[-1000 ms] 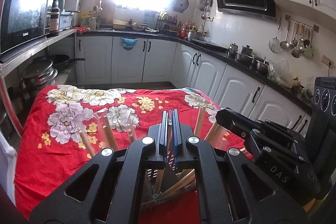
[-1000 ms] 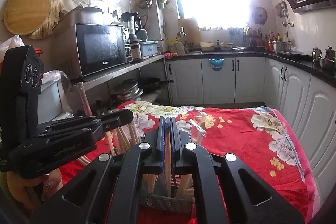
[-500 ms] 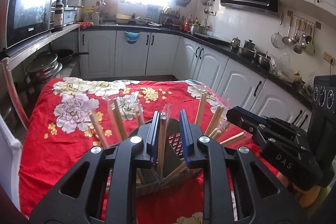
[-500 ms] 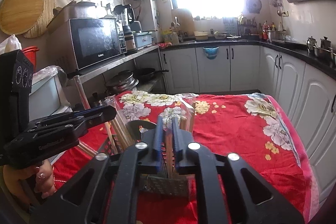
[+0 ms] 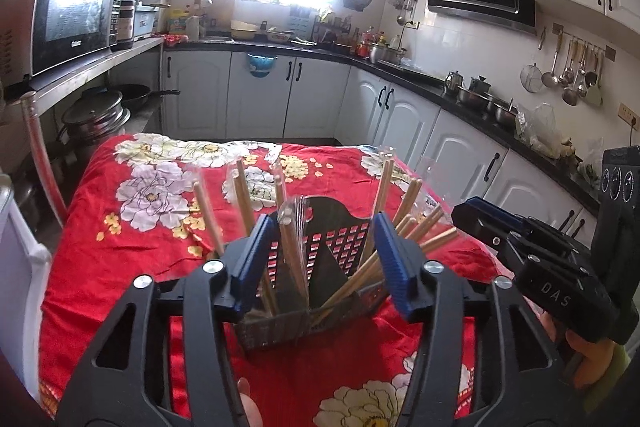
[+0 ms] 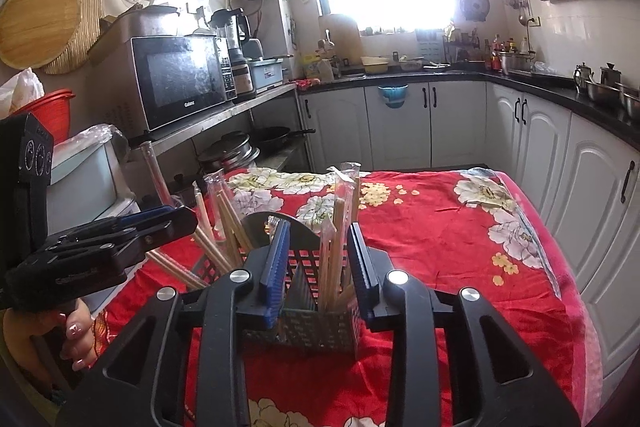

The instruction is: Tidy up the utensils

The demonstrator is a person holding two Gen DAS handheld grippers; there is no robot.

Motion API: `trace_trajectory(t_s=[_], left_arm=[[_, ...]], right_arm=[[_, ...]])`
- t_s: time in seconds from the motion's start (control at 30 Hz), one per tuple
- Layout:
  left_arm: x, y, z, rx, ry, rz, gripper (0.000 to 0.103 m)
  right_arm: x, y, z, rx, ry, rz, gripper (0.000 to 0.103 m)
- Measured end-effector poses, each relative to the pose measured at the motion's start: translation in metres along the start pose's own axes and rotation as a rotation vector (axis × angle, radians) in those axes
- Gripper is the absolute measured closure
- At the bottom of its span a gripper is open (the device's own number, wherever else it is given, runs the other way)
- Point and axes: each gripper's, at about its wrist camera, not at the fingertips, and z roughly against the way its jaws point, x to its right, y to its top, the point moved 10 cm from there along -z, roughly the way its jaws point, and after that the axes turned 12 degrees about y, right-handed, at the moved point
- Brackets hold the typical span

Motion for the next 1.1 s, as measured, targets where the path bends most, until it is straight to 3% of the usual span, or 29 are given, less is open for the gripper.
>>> trace_trajectory(t_s=[0.63,1.1], left_arm=[[-0.024,-0.062,0.039,-0.044,0.027,0.034,0.014],[-0.042,-0.11,0.037,-0.081,0.081,0.084,0.011]], right_arm=[[-0.024,-0.059,0.025,-0.06,-0.016,0.033,0.044],[-0.03,-0.111,0.034,-0.099,-0.033,0.039,0.025]])
